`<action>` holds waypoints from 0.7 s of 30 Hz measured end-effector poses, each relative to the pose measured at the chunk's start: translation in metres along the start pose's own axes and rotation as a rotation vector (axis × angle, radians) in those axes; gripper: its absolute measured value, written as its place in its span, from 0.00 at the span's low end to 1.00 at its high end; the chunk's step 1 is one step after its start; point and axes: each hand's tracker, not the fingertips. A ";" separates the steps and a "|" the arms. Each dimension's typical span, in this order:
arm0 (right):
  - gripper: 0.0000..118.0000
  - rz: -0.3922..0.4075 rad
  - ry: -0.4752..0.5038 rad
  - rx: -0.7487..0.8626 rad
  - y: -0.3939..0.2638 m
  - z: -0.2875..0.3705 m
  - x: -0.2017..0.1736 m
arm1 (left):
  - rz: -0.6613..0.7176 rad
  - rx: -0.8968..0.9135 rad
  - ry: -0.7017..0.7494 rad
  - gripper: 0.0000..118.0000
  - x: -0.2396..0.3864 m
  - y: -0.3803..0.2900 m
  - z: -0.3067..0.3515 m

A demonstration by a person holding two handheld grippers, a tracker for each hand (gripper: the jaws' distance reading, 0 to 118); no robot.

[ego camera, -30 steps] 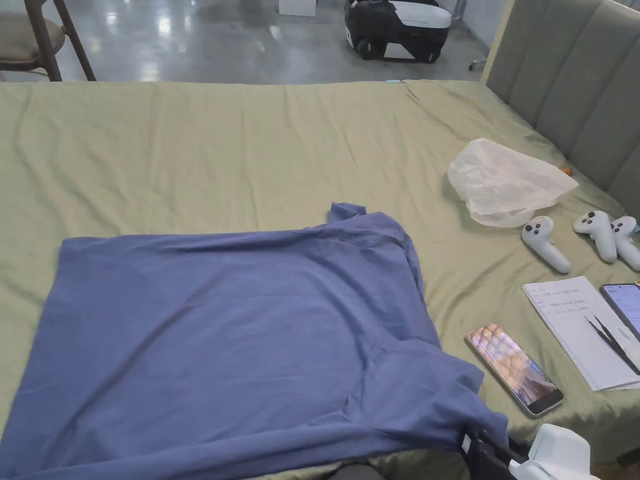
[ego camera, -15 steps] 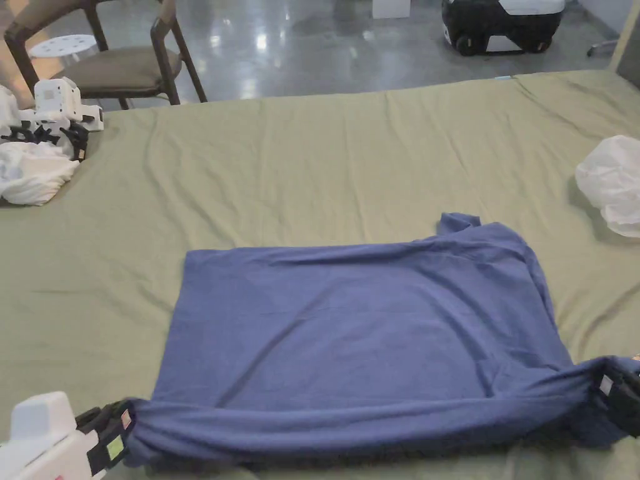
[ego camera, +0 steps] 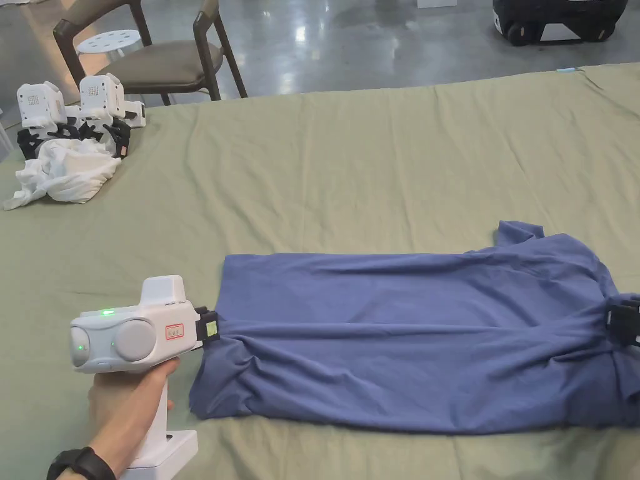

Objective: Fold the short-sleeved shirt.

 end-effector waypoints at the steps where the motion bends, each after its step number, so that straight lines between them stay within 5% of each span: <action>1: 0.43 0.005 0.001 0.005 -0.003 0.002 0.000 | 0.004 -0.004 0.024 0.34 -0.001 -0.003 0.003; 2: 0.54 0.014 0.000 0.012 -0.006 0.007 0.001 | 0.007 0.016 0.034 0.53 -0.001 -0.006 0.008; 3: 0.54 0.020 0.013 0.031 -0.009 0.016 0.001 | 0.002 0.055 0.026 0.63 -0.003 -0.011 0.019; 15: 0.52 0.163 0.240 0.435 -0.070 0.217 -0.034 | -0.075 0.521 -0.071 0.63 0.019 -0.077 0.247; 18: 0.37 0.174 0.273 0.494 -0.093 0.254 -0.044 | -0.110 0.617 -0.051 0.39 0.031 -0.101 0.294; 21: 0.11 0.172 0.283 0.543 -0.113 0.282 -0.054 | -0.148 0.663 -0.040 0.13 0.043 -0.119 0.327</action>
